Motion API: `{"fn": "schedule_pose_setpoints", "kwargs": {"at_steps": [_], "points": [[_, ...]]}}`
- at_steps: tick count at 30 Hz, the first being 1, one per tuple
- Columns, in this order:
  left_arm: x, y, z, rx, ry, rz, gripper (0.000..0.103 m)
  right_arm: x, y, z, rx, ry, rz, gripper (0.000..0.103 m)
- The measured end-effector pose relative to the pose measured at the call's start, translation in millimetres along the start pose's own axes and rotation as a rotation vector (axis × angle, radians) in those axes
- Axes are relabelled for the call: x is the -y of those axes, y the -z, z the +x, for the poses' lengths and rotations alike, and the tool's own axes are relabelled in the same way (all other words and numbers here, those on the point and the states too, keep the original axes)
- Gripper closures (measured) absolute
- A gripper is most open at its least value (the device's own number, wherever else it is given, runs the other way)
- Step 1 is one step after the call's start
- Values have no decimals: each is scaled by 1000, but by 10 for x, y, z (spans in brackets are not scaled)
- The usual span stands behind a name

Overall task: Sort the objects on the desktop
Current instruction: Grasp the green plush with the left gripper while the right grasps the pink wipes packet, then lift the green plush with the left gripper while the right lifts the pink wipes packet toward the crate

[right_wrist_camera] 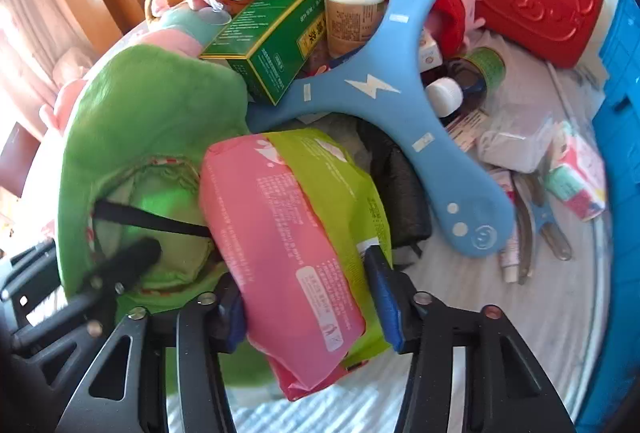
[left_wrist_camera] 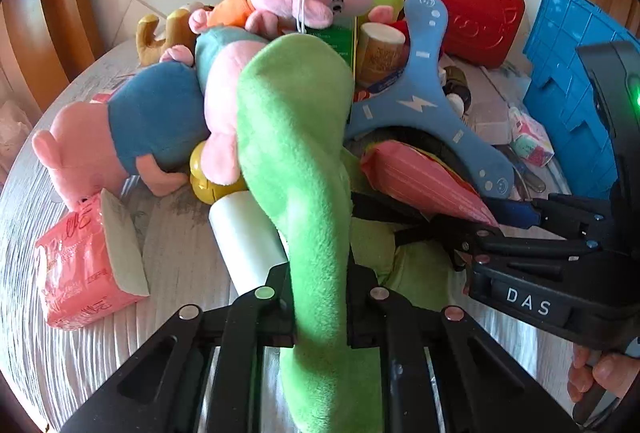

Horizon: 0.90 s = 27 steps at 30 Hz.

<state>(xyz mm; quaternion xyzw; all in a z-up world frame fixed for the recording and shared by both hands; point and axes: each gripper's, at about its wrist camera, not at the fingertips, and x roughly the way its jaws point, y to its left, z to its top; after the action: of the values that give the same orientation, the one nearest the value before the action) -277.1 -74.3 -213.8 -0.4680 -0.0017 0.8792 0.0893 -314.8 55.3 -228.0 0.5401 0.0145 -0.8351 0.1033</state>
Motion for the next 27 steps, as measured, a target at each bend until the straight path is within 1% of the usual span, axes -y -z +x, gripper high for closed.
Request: {"fn": "schedule_pose_setpoints", "kwargs": {"at_steps": [2,3,5,7,8,10,12,15,17,20,21,23,24,25,27], "points": [[40,-27,-124,34,-20,12,89,31,39,-109,16,1,2,64],[56,-39,-187,50,-29,18,89,39,57,-159,25,12,0,69],[92,-61,-326,86,-41,23,89,38,99,-264,47,40,-6,73],[128,-83,-471,119,-47,29,89,28,153,-364,64,60,-19,83],[150,-95,-539,134,-52,32,89,31,182,-399,73,66,-23,84],[194,-116,-667,164,-55,40,89,32,228,-550,102,85,-34,92],[233,-132,-768,184,-56,45,89,40,250,-645,110,92,-44,95],[255,-119,-869,196,-68,52,89,91,269,-656,111,96,-43,96],[246,-73,-882,190,-82,55,89,139,316,-687,103,86,-27,96],[197,33,-789,159,-90,37,89,248,388,-735,94,93,6,94],[171,69,-738,143,-92,29,89,290,398,-730,87,93,20,91],[122,142,-624,110,-87,15,89,346,411,-672,61,71,35,79],[99,177,-569,95,-78,6,89,364,421,-622,44,54,43,69],[90,208,-509,78,-71,1,89,370,440,-581,34,45,41,67],[89,260,-407,54,-64,2,89,360,464,-467,19,43,34,67]]}}
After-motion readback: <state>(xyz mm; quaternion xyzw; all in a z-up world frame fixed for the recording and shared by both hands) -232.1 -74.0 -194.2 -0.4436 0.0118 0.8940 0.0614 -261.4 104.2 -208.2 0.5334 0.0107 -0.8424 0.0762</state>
